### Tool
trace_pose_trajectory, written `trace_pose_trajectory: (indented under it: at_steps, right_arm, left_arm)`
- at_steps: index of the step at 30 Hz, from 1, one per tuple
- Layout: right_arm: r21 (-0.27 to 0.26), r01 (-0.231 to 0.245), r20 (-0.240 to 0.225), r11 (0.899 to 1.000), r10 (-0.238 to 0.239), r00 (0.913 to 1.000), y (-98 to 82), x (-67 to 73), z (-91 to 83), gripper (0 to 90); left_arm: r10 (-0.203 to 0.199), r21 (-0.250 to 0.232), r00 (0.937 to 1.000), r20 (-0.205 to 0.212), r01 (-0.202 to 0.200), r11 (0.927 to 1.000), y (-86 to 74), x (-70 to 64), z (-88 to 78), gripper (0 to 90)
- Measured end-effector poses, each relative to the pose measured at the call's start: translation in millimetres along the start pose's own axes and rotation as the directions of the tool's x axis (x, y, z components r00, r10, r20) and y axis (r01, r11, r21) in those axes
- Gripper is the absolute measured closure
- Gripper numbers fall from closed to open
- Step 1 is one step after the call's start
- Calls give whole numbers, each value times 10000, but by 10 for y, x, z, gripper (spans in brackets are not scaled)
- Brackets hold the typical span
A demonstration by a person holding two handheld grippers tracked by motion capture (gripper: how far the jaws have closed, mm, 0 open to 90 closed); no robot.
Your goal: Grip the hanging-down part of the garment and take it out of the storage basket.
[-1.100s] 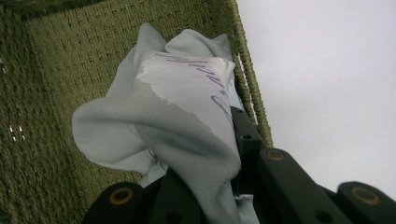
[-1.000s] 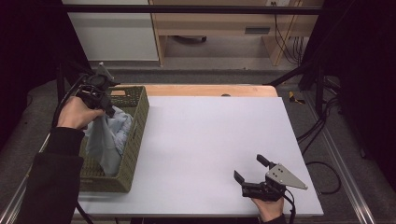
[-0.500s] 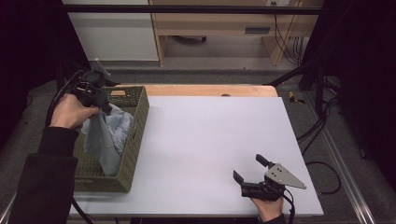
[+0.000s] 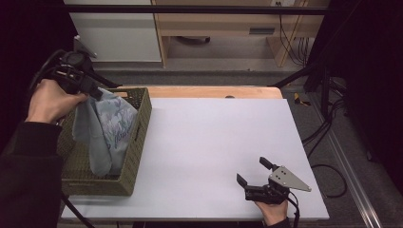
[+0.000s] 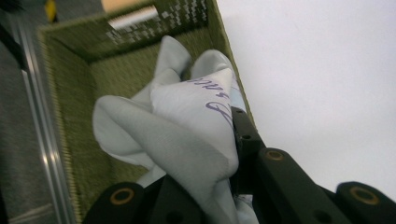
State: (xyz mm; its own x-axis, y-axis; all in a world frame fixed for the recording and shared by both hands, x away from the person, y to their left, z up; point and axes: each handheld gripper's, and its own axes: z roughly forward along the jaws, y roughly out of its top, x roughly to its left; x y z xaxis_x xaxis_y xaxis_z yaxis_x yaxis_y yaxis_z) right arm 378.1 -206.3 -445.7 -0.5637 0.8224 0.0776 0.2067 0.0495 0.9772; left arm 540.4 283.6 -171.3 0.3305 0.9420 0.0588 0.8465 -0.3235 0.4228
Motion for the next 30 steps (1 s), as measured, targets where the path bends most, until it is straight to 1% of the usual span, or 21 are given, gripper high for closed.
trace_pose_trajectory:
  at_steps: [1,2,3,4,7,9,11,12,14,16,19,20,22,23,24,25,26,27,28,29,30]
  right_arm:
    - [9,-12,3,10000,12,10000,1,3,1,3]
    - [9,-12,3,10000,12,10000,1,3,1,3]
    - [5,32,-59,10000,-32,10000,6,4,9,3]
    - [1,55,-64,10000,-55,10000,7,5,10,3]
    - [11,27,-139,10000,-27,9999,18,19,17,3]
    - [-15,100,-218,9999,-100,9997,33,27,39,3]
    - [14,52,-213,10000,-51,9998,44,40,48,3]
    - [-50,119,-308,9999,-120,9995,55,45,63,3]
    - [-32,163,-508,9999,-164,9986,109,88,110,3]
    - [-39,217,-565,9998,-219,9982,120,96,124,3]
    - [10,219,-775,9998,-218,9968,180,164,208,3]
    - [70,296,-1029,9995,-287,9943,222,221,267,3]
    - [30,372,-1276,9993,-365,9912,278,304,344,3]
    - [30,372,-1276,9993,-365,9912,278,304,344,3]
    - [-14,433,-1571,9991,-430,9867,348,393,426,3]
    - [-72,398,-1747,9992,-405,9838,390,443,467,3]
    - [-72,398,-1747,9992,-405,9838,390,443,467,3]
    - [-200,419,-1927,9989,-450,9802,432,493,512,3]
    - [-303,413,-2222,9987,-470,9739,518,606,602,3]
    - [-303,413,-2222,9987,-470,9739,518,606,602,3]
    - [-325,372,-2312,9988,-438,9719,549,653,637,3]
  left_arm:
    - [-43,-55,10000,62,44,10000,7,1,-58,839]
    - [-40,-187,10000,-67,38,9998,13,-4,-116,839]
    - [-63,-324,10000,-70,61,9995,23,-6,-210,839]
    - [-91,-416,9999,-48,89,9991,27,-7,-261,839]
    - [-87,-638,9999,-71,83,9979,41,-7,-394,839]
    - [-60,-632,10000,-40,58,9980,56,-5,-444,839]
    - [-67,-728,9999,-101,59,9973,60,-10,-457,839]
    - [-58,-677,10000,-27,56,9977,69,-8,-469,839]
    - [-66,-688,10000,-18,64,9976,82,-8,-480,839]
    - [-56,-657,10000,-39,53,9978,92,-10,-476,839]
    - [-32,-546,10000,-36,30,9985,110,-18,-454,839]
    - [-37,-512,10000,-51,34,9987,124,-32,-431,839]
    - [13,-421,10000,-71,-15,9991,140,-45,-421,839]
    - [13,-421,10000,-71,-15,9991,140,-45,-421,839]
    - [23,-351,9999,-167,-29,9994,159,-63,-413,839]
    - [40,-332,9999,-129,-44,9994,167,-65,-413,839]
    - [40,-332,9999,-129,-44,9994,167,-65,-413,839]
    - [49,-303,9999,-157,-54,9995,173,-74,-413,839]
    - [84,-239,9998,-190,-88,9997,183,-87,-415,839]
    - [84,-239,9998,-190,-88,9997,183,-87,-415,839]
    - [90,-234,9998,-202,-95,9997,190,-95,-417,839]
